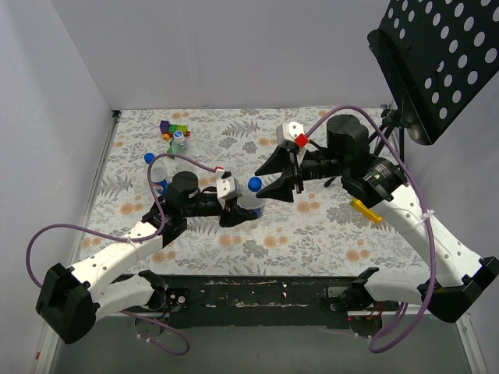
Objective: Screw on the bottle caps
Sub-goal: Screw the bottle cap onto the plastic bottle.
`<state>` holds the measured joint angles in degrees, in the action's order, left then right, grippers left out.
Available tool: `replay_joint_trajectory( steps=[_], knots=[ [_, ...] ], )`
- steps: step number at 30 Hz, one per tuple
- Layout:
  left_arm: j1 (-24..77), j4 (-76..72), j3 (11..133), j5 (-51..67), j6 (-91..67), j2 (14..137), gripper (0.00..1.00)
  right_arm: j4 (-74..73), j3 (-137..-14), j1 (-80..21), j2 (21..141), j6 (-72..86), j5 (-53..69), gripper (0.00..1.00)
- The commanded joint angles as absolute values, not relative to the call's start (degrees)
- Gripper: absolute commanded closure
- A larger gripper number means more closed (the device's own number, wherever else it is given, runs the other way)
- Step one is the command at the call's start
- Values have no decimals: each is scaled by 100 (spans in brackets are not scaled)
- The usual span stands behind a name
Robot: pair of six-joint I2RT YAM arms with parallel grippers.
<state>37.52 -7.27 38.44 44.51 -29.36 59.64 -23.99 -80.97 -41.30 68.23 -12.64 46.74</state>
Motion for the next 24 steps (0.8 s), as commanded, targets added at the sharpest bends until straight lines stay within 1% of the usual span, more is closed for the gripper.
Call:
replay_joint_trajectory(
  steps=[1,6,9,12,15,19,22,24],
  knots=[
    [3771,-703,4069,4684,-2839,5862,76,-2347,-8437,-4113,6917,-1371,5142,39],
    [3770,-703,4069,4720,-2830,5854,76,-2285,-8472,-4113,6996,-1345,5159,48],
    [3771,-703,4069,4737,-2821,5845,76,-2303,-8481,-4113,7049,-1353,5124,48],
    [3771,-694,4069,4746,-2821,5836,76,-2312,-8481,-4113,7075,-1353,5133,51],
    [3771,-694,4069,4746,-2821,5827,76,-2329,-8464,-4113,7110,-1327,5142,59],
    [3771,-694,4078,4598,-2821,5810,76,-2312,-8464,-4113,7093,-1249,5028,80],
    [3788,-773,4034,4185,-2882,5748,76,-2329,-8429,-4113,7058,-1143,4721,88],
    [3814,-835,3999,3738,-2918,5713,75,-2338,-8324,-4139,7005,-1064,4257,92]
  ],
)
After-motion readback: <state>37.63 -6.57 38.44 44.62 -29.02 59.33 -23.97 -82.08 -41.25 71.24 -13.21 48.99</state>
